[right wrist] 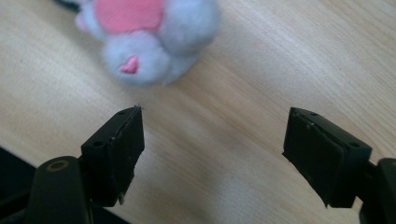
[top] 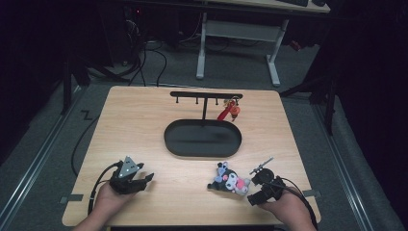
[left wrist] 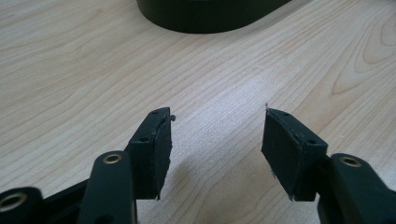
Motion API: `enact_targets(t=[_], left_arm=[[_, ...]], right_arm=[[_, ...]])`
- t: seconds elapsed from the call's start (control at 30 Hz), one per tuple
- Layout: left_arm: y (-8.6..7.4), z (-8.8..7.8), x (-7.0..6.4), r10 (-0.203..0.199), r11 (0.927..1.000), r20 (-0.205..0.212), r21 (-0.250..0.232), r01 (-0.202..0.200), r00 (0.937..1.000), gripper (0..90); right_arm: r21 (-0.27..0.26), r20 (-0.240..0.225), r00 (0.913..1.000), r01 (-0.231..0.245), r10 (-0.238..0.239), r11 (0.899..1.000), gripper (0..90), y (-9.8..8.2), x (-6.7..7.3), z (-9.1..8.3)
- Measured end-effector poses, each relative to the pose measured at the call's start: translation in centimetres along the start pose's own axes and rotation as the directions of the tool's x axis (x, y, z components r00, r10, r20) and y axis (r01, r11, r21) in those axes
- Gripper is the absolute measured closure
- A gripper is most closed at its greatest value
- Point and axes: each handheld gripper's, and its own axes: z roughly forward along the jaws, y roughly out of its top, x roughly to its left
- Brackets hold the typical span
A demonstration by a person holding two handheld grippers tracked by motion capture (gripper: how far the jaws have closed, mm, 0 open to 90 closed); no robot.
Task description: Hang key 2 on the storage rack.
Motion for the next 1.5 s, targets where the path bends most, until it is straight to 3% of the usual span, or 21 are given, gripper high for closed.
enact_targets(t=[0.27,0.5,0.73,0.9,0.93,1.03,1.13,1.2,1.37,1.5], left_arm=[[0.1,0.0,-0.1,0.005,1.0,0.011,-0.004,-0.005,0.9999,43.0],[0.2,0.2,-0.1,0.013,0.9999,0.02,0.0,-0.013,0.9997,42.9],[0.2,0.2,-0.1,0.015,0.9999,0.023,-0.007,-0.015,0.9996,42.9],[0.2,0.1,-0.1,0.017,0.9998,0.025,-0.004,-0.017,0.9995,42.9],[0.2,0.1,-0.1,0.018,0.9998,0.025,-0.004,-0.018,0.9995,42.9],[0.2,0.1,-0.2,0.02,0.9998,0.025,-0.003,-0.02,0.9995,42.9],[0.2,0.1,-0.2,0.02,0.9998,0.026,-0.003,-0.02,0.9995,42.8],[0.2,0.1,-0.2,0.019,0.9998,0.028,0.0,-0.019,0.9994,42.8],[0.2,0.2,-0.2,0.024,0.9997,0.027,0.001,-0.024,0.9993,42.8],[0.2,0.2,-0.2,0.025,0.9997,0.027,0.005,-0.025,0.9993,42.8]], right_arm=[[-0.008,-0.014,0.9993,0.034,-0.034,0.999,13.1,0.5,0.6,-0.7],[-0.009,-0.014,0.995,0.098,-0.098,0.995,2.9,1.8,1.7,-0.5],[0.0,-0.017,0.9892,0.145,-0.145,0.989,3.2,3.8,2.7,0.2],[0.008,-0.039,0.99,0.136,-0.135,0.991,5.1,5.1,3.1,1.3],[0.004,-0.041,0.9871,0.155,-0.154,0.988,5.9,5.3,3.0,1.6],[0.011,-0.051,0.9901,0.132,-0.131,0.991,6.4,5.5,3.0,2.0],[0.009,-0.058,0.9915,0.117,-0.117,0.993,11.8,5.7,3.1,2.6],[0.004,-0.062,0.9876,0.145,-0.144,0.989,21.7,5.7,3.2,2.8],[-0.021,-0.054,0.985,0.163,-0.164,0.986,35.2,5.5,3.5,2.9],[-0.019,-0.078,0.9919,0.099,-0.101,0.995,41.9,5.5,3.5,2.1]])
